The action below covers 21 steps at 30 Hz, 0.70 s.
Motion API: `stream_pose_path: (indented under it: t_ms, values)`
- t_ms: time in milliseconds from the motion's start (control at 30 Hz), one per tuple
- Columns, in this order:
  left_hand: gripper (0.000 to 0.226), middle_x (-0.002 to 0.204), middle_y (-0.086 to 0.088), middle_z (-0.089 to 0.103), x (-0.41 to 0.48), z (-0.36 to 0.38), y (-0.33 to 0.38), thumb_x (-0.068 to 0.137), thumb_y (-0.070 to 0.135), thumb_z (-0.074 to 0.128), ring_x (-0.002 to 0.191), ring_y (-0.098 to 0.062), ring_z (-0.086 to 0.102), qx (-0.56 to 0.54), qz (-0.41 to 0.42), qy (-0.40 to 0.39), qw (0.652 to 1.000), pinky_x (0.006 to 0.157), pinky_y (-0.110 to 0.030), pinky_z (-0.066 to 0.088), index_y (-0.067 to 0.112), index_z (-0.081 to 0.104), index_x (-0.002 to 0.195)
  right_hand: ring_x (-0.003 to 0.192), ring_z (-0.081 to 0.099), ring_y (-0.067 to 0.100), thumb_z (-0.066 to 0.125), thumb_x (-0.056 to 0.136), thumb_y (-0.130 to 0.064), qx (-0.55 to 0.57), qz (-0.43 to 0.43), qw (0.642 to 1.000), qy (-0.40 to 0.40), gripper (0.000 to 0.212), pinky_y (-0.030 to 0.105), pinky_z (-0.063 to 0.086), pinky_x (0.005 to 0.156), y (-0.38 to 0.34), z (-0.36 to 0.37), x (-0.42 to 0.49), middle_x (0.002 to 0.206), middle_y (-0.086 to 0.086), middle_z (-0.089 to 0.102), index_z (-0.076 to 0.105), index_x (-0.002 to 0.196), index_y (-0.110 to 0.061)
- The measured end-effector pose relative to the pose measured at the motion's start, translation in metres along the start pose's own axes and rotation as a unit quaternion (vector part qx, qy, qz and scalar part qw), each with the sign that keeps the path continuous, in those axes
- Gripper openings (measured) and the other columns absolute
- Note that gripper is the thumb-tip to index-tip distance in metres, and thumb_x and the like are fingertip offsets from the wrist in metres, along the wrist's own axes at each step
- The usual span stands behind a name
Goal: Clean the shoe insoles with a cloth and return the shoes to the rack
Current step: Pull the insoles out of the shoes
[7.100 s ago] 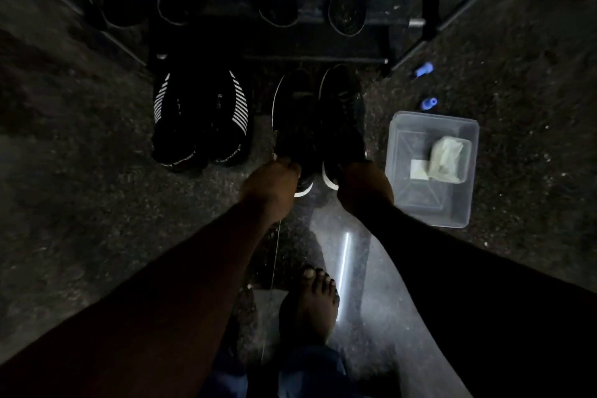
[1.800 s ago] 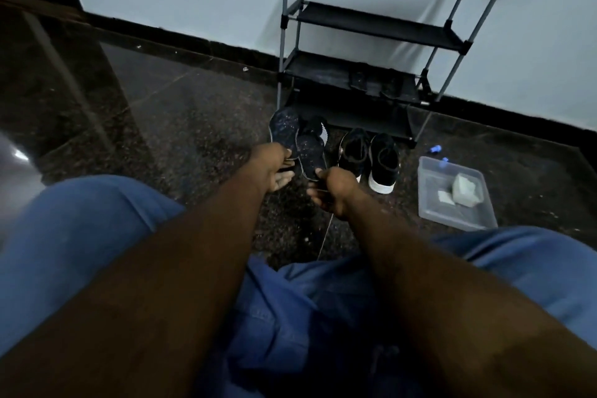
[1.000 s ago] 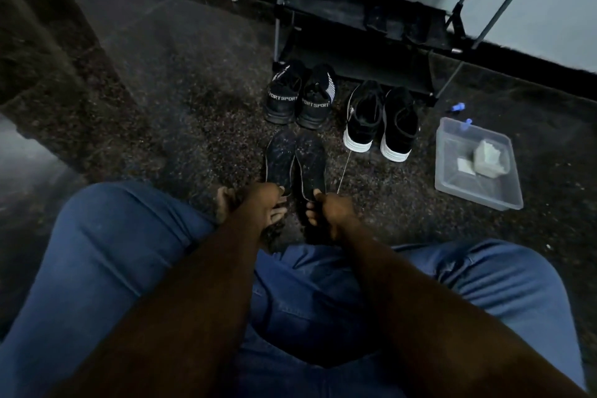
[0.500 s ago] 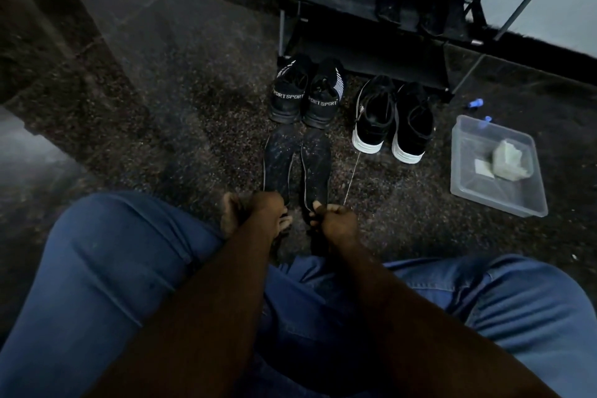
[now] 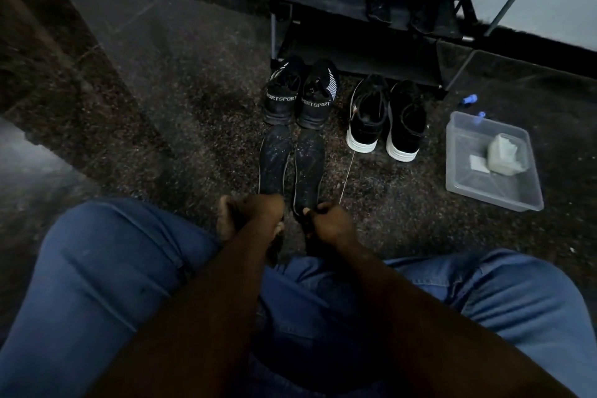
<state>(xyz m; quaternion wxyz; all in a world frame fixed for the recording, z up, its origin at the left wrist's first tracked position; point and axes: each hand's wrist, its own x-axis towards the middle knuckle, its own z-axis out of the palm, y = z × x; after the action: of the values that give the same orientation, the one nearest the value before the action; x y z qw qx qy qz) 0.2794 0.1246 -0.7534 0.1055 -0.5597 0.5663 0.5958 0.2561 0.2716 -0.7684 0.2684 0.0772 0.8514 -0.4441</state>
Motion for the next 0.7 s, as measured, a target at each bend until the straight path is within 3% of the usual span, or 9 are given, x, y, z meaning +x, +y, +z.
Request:
stream_pose_path:
  t_ms: [100, 167, 233, 300, 400, 467, 600, 700]
  values:
    - [0.091, 0.129, -0.017, 0.061, 0.023, 0.009, -0.008, 0.067, 0.032, 0.061, 0.102, -0.040, 0.068, 0.054, 0.046, 0.052, 0.996, 0.087, -0.053, 0.062, 0.011, 0.034, 0.152, 0.090, 0.073, 0.022, 0.070, 0.094, -0.047, -0.088, -0.033, 0.996, -0.001, 0.032, 0.025, 0.050, 0.076, -0.002, -0.010, 0.001, 0.094, 0.006, 0.078, 0.074, 0.102, -0.016]
    - [0.097, 0.137, -0.018, 0.056, 0.021, 0.010, -0.009, 0.062, 0.034, 0.061, 0.106, -0.043, 0.066, 0.090, 0.076, 0.080, 0.990, 0.088, -0.054, 0.061, 0.014, 0.032, 0.153, 0.095, 0.072, 0.020, 0.071, 0.094, -0.045, -0.088, -0.036, 0.995, 0.005, 0.031, 0.021, 0.046, 0.077, -0.006, -0.013, 0.003, 0.099, 0.006, 0.078, 0.072, 0.107, -0.016]
    - [0.099, 0.140, -0.019, 0.055, 0.004, 0.004, -0.003, 0.057, 0.038, 0.059, 0.107, -0.044, 0.065, 0.122, 0.091, 0.103, 0.983, 0.089, -0.054, 0.060, 0.017, 0.035, 0.151, 0.094, 0.073, 0.020, 0.074, 0.091, -0.044, -0.076, -0.039, 0.996, 0.013, 0.028, 0.025, 0.053, 0.084, -0.009, -0.016, 0.007, 0.099, 0.003, 0.078, 0.070, 0.106, -0.020]
    - [0.098, 0.143, -0.020, 0.051, -0.014, 0.001, 0.004, 0.057, 0.042, 0.060, 0.107, -0.043, 0.064, 0.162, 0.090, 0.119, 0.975, 0.089, -0.051, 0.059, 0.021, 0.035, 0.150, 0.091, 0.071, 0.018, 0.073, 0.091, -0.046, -0.112, -0.046, 0.993, 0.014, 0.028, 0.023, 0.049, 0.079, -0.012, -0.020, 0.007, 0.095, 0.000, 0.075, 0.072, 0.100, -0.019]
    - [0.094, 0.155, -0.025, 0.027, -0.044, -0.003, 0.014, 0.078, 0.041, 0.072, 0.129, -0.046, 0.047, 0.282, 0.121, 0.151, 0.940, 0.096, -0.050, 0.053, 0.018, 0.022, 0.154, 0.094, 0.071, 0.024, 0.070, 0.089, -0.051, -0.141, -0.054, 0.988, 0.022, 0.036, 0.025, 0.045, 0.075, -0.014, -0.026, 0.010, 0.098, 0.004, 0.077, 0.074, 0.097, -0.017]
    - [0.087, 0.155, -0.025, 0.021, -0.055, -0.004, 0.018, 0.086, 0.038, 0.072, 0.134, -0.045, 0.041, 0.329, 0.143, 0.170, 0.918, 0.098, -0.052, 0.048, 0.016, 0.022, 0.153, 0.093, 0.071, 0.023, 0.071, 0.087, -0.053, -0.137, -0.056, 0.989, 0.026, 0.037, 0.025, 0.047, 0.076, -0.016, -0.029, 0.013, 0.096, 0.002, 0.077, 0.074, 0.100, -0.018]
    - [0.085, 0.154, -0.024, 0.028, -0.041, -0.003, 0.011, 0.085, 0.040, 0.078, 0.126, -0.043, 0.050, 0.328, 0.126, 0.188, 0.917, 0.097, -0.053, 0.048, 0.014, 0.033, 0.152, 0.081, 0.075, 0.021, 0.074, 0.086, -0.047, -0.068, -0.068, 0.995, 0.018, 0.029, 0.034, 0.060, 0.082, -0.023, -0.044, 0.028, 0.086, 0.000, 0.078, 0.069, 0.093, -0.019]
    - [0.075, 0.144, -0.030, 0.047, -0.030, 0.006, 0.022, 0.085, 0.041, 0.068, 0.124, -0.049, 0.054, 0.291, 0.179, 0.216, 0.915, 0.102, -0.057, 0.047, 0.002, 0.045, 0.146, 0.052, 0.067, 0.012, 0.074, 0.092, -0.031, 0.050, -0.074, 0.995, 0.035, 0.018, 0.024, 0.055, 0.056, -0.045, -0.070, 0.045, 0.069, 0.002, 0.073, 0.062, 0.090, -0.018]
